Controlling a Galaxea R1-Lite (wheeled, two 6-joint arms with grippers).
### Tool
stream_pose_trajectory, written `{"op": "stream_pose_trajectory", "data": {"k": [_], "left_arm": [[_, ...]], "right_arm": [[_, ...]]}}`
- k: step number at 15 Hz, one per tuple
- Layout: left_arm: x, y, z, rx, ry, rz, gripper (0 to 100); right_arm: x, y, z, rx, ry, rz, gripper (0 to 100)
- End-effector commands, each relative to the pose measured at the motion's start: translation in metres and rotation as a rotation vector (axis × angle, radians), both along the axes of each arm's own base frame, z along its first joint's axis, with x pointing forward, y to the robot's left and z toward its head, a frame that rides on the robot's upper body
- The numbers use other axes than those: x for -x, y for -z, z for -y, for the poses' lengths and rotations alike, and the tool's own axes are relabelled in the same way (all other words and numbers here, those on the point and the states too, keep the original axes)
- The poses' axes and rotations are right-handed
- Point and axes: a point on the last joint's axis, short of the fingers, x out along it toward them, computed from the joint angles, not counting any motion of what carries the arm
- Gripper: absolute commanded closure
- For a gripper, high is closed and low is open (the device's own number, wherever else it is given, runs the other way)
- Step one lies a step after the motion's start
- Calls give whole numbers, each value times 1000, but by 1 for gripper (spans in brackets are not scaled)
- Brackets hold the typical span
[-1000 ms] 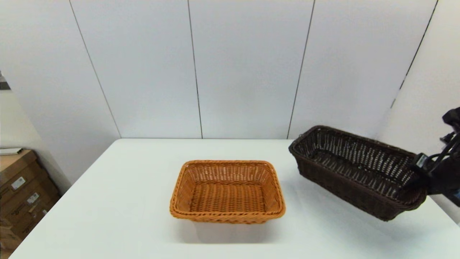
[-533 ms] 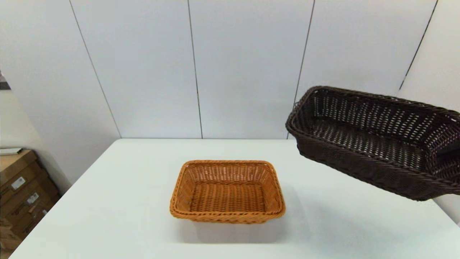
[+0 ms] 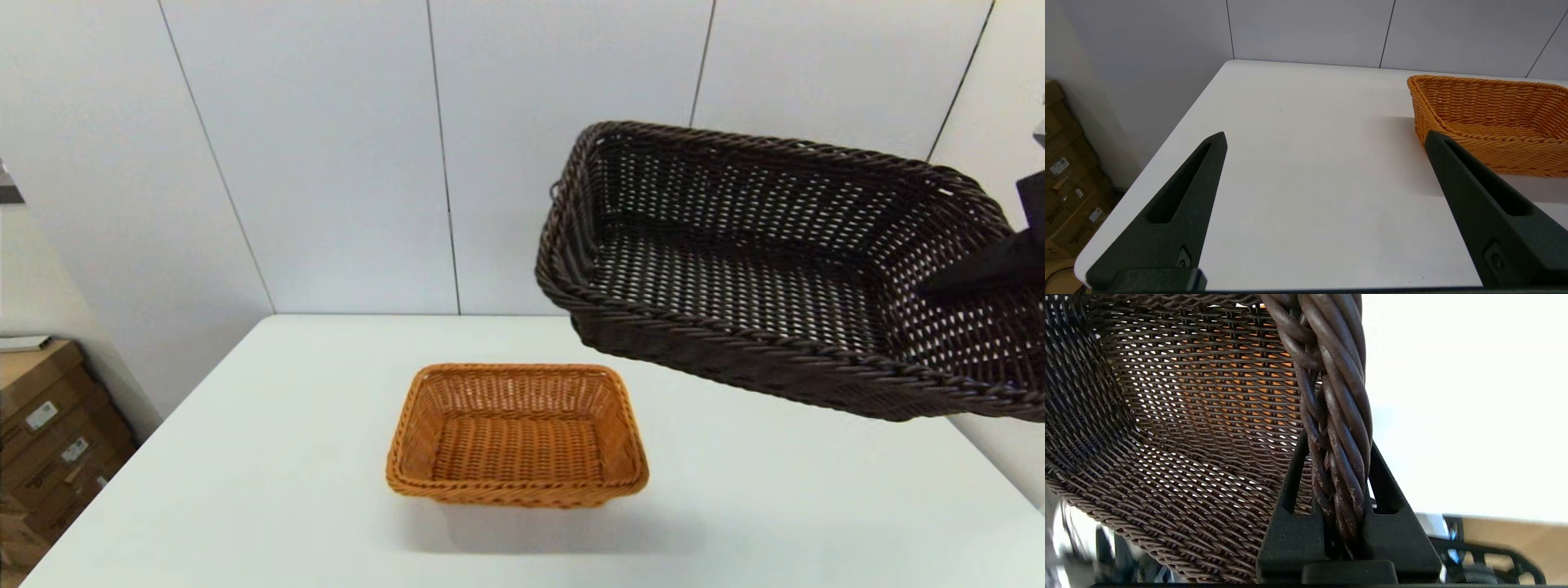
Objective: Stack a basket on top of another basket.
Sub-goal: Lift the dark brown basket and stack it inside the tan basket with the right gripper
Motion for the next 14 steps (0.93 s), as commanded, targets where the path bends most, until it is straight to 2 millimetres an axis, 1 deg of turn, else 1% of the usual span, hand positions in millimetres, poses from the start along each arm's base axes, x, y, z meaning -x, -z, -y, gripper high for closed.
{"op": "stream_pose_trajectory", "data": {"k": [1, 5, 8, 10, 14], "left_arm": [[0, 0, 0, 1, 0, 1, 0], [0, 0, 0, -1, 0, 1, 0], [0, 0, 0, 1, 0, 1, 0], [0, 0, 0, 1, 0, 1, 0], [0, 0, 0, 1, 0, 1, 0]], "right_arm": [[-30, 2, -33, -33, -105, 71, 100], [-59, 6, -59, -57, -106, 149, 100], [-80, 26, -75, -29, -125, 90, 100], [-88, 37, -86, -22, -152, 55, 100], [-100, 60, -116, 5, -224, -12, 100]]}}
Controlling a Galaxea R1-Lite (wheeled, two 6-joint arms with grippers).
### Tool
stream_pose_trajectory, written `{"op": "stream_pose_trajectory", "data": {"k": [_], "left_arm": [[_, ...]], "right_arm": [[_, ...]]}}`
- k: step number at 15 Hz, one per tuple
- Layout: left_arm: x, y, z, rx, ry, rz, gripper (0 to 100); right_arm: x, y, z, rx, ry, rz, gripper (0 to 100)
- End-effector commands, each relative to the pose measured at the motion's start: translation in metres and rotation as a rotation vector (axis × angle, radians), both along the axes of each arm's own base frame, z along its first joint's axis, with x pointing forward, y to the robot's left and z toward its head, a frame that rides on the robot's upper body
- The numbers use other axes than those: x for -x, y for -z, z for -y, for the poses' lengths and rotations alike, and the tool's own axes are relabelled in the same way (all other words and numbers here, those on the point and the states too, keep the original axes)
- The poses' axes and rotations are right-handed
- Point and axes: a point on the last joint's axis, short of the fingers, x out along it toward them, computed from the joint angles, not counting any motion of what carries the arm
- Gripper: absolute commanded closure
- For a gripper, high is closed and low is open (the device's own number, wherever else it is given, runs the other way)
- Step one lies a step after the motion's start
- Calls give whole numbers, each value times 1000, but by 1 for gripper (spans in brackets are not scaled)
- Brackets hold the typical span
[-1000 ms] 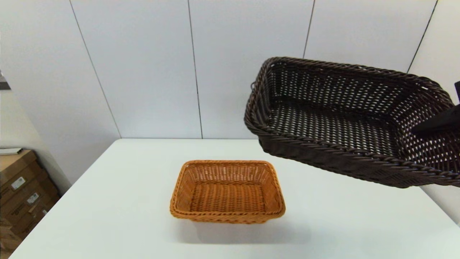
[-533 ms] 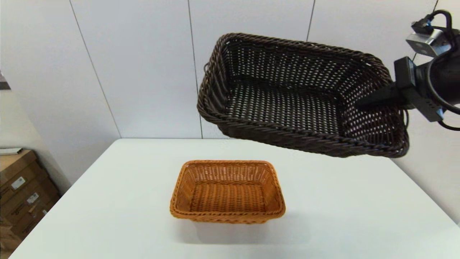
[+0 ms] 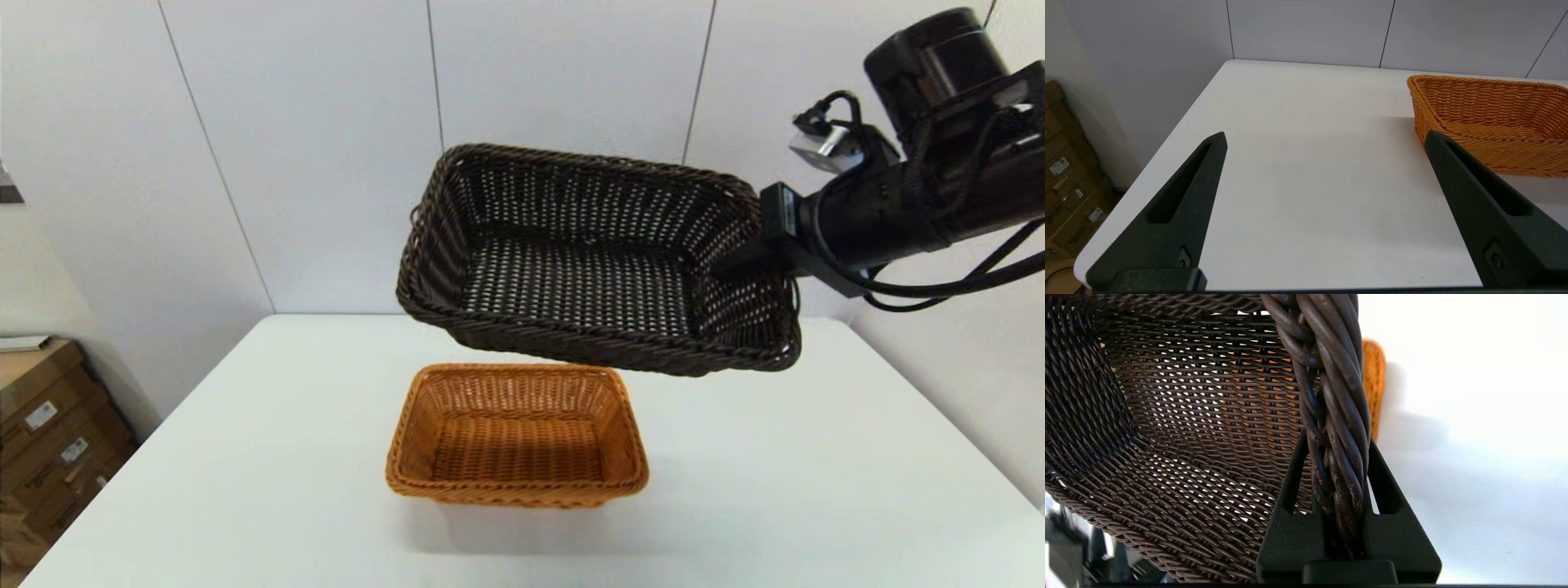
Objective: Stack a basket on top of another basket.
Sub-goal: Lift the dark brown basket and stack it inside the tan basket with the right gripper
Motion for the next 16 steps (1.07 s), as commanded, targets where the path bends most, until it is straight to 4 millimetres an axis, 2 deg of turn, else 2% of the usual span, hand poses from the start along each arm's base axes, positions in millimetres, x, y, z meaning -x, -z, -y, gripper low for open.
{"op": "stream_pose_trajectory", "data": {"k": [1, 3, 8, 12, 16], "left_arm": [[0, 0, 0, 1, -1, 1, 0], [0, 0, 0, 1, -1, 1, 0], [0, 0, 0, 1, -1, 1, 0], [0, 0, 0, 1, -1, 1, 0], [0, 0, 0, -1, -1, 1, 0]], "right_arm": [[-16, 29, -34, 48, -64, -73, 100], [-19, 40, -51, 84, -86, -90, 100], [-31, 67, -77, 118, -130, -134, 100], [-44, 92, -88, 143, -137, -189, 100], [-55, 104, -93, 130, -124, -186, 100]]}}
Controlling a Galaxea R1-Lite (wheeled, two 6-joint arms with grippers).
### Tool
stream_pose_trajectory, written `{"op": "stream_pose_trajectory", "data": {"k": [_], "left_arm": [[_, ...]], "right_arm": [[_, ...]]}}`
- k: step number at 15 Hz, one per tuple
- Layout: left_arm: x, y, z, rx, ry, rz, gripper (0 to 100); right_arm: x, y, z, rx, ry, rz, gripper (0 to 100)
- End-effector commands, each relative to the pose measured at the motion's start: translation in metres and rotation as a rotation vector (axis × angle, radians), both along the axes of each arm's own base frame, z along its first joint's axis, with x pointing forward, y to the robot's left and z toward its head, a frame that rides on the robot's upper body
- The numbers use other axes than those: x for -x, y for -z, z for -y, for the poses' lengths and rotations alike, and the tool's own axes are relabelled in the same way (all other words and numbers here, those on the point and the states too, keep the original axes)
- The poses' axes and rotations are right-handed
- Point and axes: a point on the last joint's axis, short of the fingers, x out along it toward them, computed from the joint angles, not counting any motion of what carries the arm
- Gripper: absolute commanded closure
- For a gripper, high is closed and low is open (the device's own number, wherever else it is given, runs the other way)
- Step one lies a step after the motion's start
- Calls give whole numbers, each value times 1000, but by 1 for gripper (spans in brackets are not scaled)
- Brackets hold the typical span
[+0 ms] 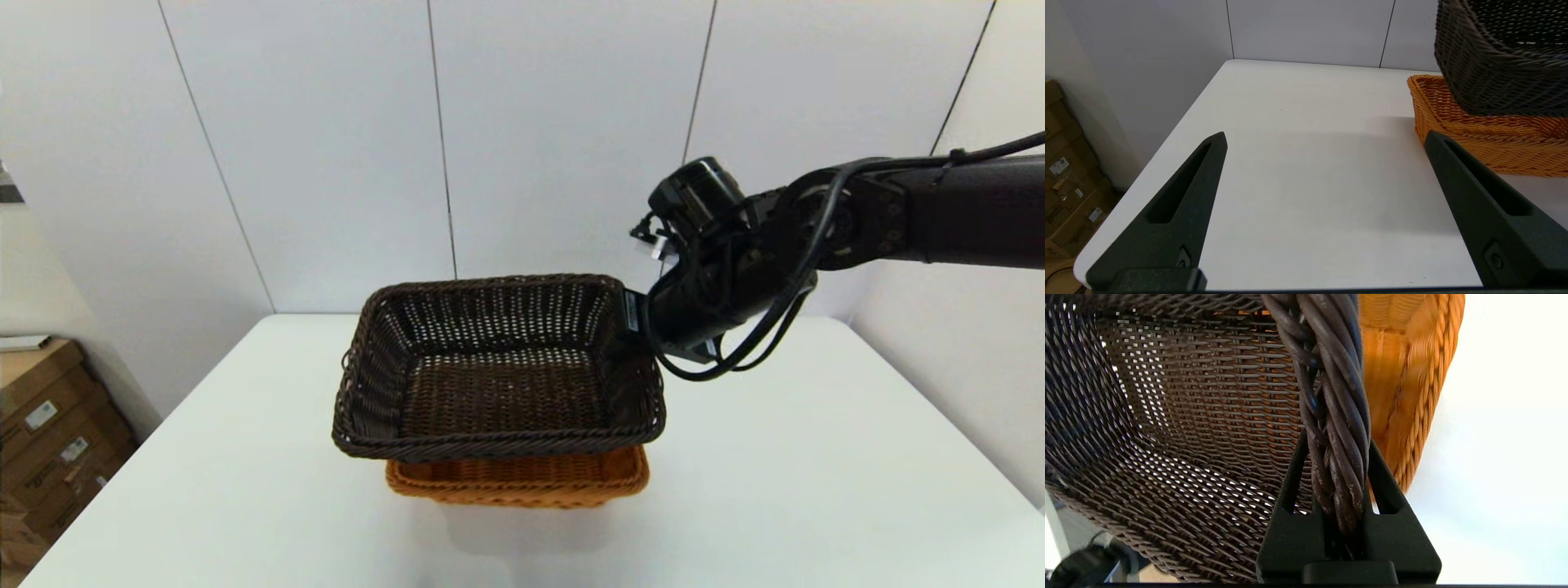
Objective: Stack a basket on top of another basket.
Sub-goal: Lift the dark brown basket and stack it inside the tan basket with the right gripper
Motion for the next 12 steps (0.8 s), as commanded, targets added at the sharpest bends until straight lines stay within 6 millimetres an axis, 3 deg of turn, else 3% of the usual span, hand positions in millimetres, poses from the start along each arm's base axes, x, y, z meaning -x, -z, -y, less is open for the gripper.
{"op": "stream_pose_trajectory", "data": {"k": [1, 12], "left_arm": [[0, 0, 0, 1, -1, -1, 0], [0, 0, 0, 1, -1, 1, 0]], "right_arm": [[-12, 16, -7, -9, 18, -15, 100], [-23, 26, -2, 24, 60, -20, 100]]}}
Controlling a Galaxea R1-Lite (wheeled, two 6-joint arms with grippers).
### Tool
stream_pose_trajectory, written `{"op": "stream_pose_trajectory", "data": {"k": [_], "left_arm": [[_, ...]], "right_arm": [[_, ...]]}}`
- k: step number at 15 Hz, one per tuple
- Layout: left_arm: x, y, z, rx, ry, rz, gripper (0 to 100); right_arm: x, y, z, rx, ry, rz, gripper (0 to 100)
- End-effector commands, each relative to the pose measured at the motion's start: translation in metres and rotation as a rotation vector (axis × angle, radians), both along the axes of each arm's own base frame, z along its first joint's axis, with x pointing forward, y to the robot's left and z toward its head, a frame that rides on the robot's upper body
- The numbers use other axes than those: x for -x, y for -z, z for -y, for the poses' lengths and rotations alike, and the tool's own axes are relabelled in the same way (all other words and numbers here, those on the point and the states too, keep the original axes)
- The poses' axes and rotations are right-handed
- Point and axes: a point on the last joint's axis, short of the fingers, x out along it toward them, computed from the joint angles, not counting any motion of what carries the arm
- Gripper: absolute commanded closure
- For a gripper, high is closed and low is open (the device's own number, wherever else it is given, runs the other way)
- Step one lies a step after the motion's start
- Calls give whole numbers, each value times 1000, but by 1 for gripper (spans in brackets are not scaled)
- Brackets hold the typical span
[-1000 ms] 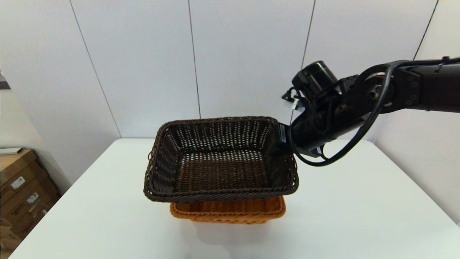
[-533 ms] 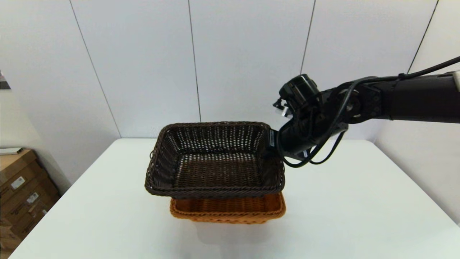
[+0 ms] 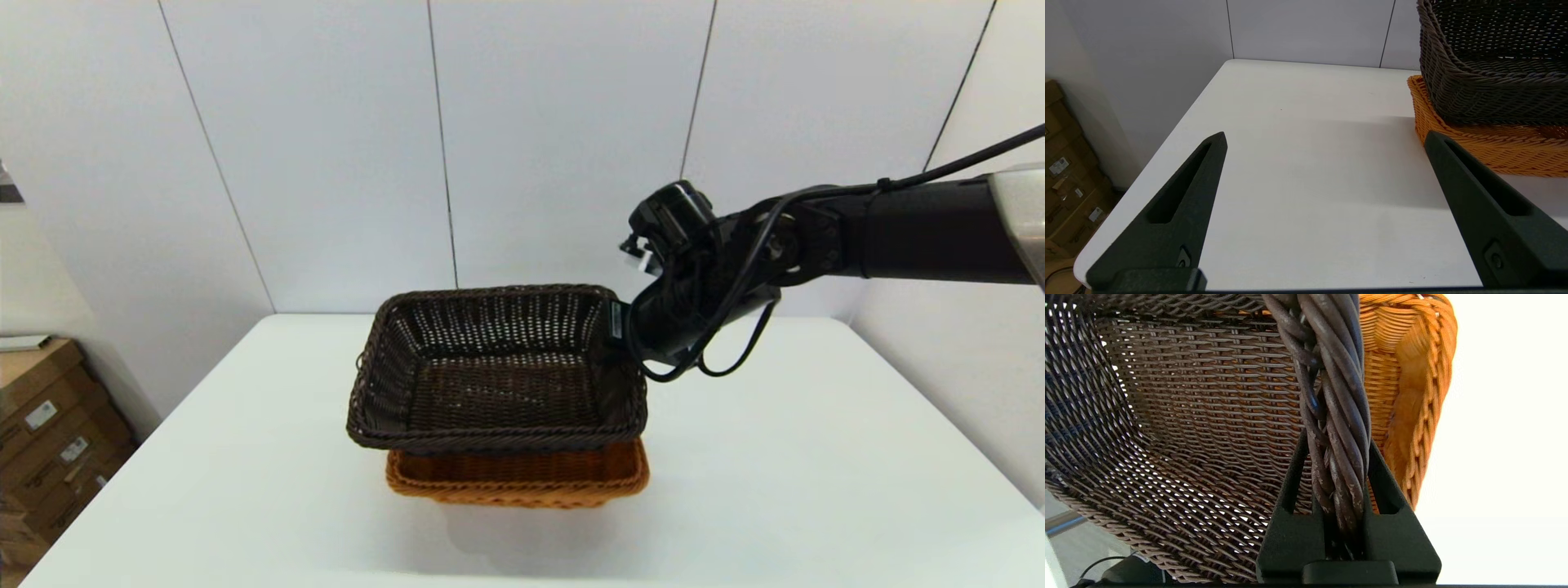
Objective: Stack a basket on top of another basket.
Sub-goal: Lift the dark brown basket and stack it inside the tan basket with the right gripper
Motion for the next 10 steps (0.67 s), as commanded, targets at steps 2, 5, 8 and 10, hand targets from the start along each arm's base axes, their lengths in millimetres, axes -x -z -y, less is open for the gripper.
{"op": "stream_pose_trajectory", "data": {"k": [2, 5, 8, 10], "left_arm": [[0, 0, 0, 1, -1, 1, 0], [0, 0, 0, 1, -1, 1, 0], [0, 0, 0, -1, -1, 1, 0], [0, 0, 0, 1, -1, 1, 0]], "right_arm": [[-4, 8, 3, 12, 10, -22, 100], [-4, 13, 3, 19, 16, -40, 100], [-4, 13, 3, 16, 18, -46, 100], [-4, 17, 4, 23, 20, -58, 100]]}}
